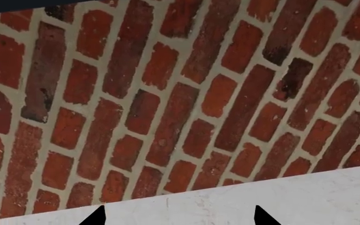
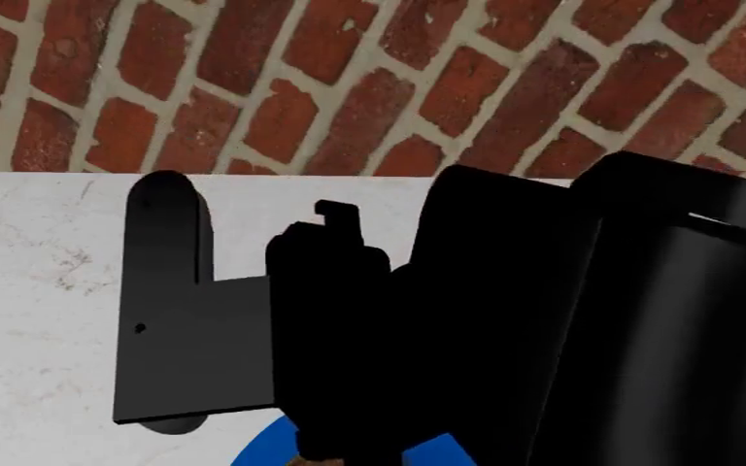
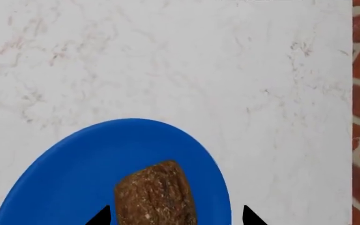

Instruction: Place all breads on the cutting board.

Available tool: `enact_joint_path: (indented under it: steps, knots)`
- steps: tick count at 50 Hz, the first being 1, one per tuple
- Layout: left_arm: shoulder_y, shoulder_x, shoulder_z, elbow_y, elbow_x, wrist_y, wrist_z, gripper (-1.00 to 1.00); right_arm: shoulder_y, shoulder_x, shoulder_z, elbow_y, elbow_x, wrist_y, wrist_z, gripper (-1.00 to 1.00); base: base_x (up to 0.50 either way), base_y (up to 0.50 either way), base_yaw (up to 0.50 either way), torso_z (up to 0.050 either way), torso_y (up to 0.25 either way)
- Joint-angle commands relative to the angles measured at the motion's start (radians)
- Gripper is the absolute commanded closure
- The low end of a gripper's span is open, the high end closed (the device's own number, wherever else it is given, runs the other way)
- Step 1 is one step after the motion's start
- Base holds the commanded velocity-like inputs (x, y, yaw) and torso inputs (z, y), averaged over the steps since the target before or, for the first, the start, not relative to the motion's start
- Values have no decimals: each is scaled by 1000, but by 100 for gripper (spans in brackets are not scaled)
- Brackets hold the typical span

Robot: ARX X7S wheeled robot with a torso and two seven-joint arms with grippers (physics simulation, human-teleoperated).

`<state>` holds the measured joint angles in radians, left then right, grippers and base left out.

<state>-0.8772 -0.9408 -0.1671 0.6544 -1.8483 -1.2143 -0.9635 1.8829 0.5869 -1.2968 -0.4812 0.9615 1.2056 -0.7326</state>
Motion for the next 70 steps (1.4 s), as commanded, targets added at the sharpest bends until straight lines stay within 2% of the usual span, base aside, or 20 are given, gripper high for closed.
enact_joint_path:
  steps: [1,17,22,30,44,70]
  knots:
    - [17,3,-4,0,17,4,13,-100,-32,-16,-39,4,-32,-35,-9,-100,0,0,0,0,0]
    - [64,6,-31,11,41,13,34,-100,-92,-22,-83,-4,-64,-73,3,-100,0,0,0,0,0]
    - [36,19,-1,1,53,12,37,-100,-111,-32,-112,3,-89,-91,0,-100,0,0,0,0,0]
    - [47,-11,-40,-4,34,26,40,-100,-133,-30,-152,14,-132,-121,-6,-100,0,0,0,0,0]
    - [107,12,-63,0,94,26,84,-100,-160,-13,-209,36,-188,-155,-14,-100,0,0,0,0,0]
    - [141,19,-57,14,103,41,82,-100,-206,-24,-296,72,-271,-192,-2,-100,0,0,0,0,0]
